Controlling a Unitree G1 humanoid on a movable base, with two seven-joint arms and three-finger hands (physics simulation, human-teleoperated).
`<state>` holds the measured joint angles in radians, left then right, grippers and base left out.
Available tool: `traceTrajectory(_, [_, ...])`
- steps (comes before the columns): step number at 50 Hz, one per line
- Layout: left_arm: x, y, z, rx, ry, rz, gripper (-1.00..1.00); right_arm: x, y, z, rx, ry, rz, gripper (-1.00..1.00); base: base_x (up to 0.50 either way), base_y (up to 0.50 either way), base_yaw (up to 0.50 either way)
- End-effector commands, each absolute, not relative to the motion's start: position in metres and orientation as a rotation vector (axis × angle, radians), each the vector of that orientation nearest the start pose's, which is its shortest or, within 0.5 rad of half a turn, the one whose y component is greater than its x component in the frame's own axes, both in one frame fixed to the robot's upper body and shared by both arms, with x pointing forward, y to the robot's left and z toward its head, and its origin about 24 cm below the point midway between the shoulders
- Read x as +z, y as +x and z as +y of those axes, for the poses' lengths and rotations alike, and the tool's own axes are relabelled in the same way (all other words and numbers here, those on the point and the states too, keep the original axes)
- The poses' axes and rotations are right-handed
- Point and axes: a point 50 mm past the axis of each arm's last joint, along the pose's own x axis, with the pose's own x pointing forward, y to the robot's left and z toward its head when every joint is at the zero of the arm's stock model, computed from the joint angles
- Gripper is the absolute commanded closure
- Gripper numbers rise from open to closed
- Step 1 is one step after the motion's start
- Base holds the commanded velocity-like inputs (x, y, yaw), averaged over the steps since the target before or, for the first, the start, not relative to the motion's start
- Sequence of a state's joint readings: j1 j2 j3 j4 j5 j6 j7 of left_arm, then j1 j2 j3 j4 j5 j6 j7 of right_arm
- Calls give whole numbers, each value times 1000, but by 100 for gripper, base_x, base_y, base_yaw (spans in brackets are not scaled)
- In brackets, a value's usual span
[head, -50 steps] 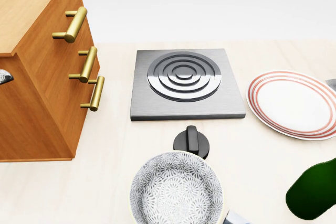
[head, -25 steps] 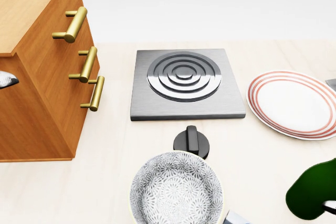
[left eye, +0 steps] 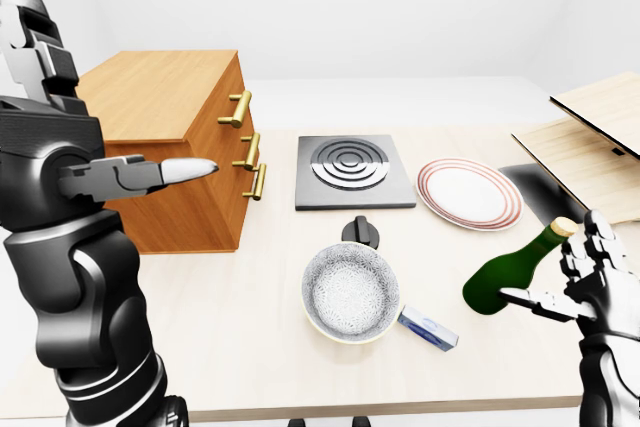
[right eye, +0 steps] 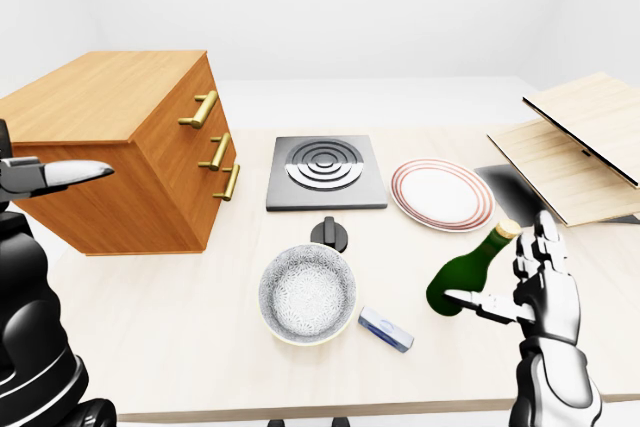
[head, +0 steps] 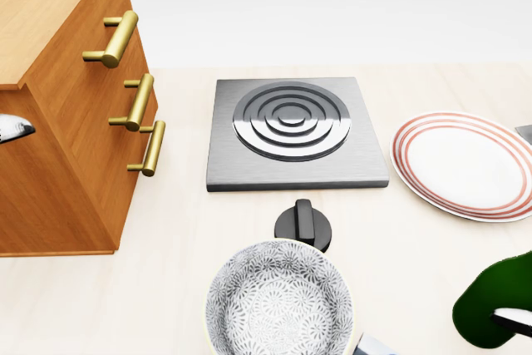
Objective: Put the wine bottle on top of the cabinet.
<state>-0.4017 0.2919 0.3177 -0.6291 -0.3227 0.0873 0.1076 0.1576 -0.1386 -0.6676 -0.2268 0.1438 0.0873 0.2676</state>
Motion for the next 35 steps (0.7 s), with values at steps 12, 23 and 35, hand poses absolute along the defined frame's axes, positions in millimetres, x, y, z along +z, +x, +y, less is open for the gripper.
traceTrajectory(12, [276,224,207,106,-37,-968,-100,82,187,-311,-380,-99,-72,-100,0,0,0])
traceTrajectory(23, [273,225,208,108,-24,-954,-100,84,200,-313,-374,-92,-73,-100,0,0,0])
traceTrajectory(35, [271,227,210,113,-23,-938,-100,89,206,-310,-367,-101,-96,-100,0,0,0])
